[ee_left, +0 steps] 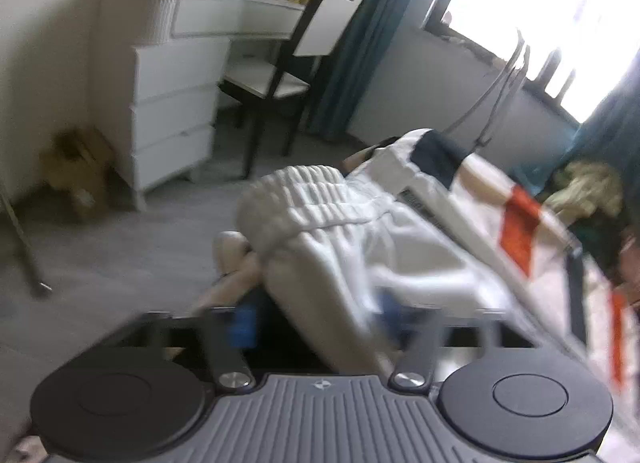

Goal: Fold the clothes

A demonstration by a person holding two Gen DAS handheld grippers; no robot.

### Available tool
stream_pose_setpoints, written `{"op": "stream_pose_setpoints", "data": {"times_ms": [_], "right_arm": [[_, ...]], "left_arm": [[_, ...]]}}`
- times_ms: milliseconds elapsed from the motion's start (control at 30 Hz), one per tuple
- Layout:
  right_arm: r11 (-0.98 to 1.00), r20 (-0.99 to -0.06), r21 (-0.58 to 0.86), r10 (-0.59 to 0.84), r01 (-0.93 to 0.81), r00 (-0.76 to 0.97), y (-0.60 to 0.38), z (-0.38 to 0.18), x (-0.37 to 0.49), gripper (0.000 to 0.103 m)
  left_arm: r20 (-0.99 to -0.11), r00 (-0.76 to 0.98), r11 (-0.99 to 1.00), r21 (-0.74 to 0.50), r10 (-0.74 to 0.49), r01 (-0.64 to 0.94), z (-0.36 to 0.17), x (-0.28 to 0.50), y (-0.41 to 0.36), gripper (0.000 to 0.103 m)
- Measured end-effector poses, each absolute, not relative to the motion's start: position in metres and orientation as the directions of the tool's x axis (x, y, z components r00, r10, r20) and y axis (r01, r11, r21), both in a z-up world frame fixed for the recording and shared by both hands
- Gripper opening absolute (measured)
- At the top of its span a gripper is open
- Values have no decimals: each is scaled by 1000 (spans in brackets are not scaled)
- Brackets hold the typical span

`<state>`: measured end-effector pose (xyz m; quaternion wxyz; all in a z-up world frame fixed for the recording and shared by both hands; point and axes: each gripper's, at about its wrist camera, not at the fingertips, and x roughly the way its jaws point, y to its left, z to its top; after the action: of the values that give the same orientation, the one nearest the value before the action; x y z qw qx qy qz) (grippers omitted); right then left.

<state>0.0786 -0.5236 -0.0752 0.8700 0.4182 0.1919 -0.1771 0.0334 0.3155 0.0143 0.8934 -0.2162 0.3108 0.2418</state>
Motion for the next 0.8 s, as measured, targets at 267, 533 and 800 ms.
{"op": "stream_pose_setpoints", "data": {"times_ms": [267,533,800], "right_arm": [[732,-245,348,-532,585,811,-454,-19,59,89],[940,-248,198,-226,278,942,-384,-43,102,88],[988,-386,126,-36,91,922,-345,-93,151,88]], "left_arm": [[-561,736,853,-99,378,-513,50,-21,264,91],[-430,851,929,-67,301,-363,90,-2,177,97],[-456,883,974,-124,111,-187,60,38,57,98]]}}
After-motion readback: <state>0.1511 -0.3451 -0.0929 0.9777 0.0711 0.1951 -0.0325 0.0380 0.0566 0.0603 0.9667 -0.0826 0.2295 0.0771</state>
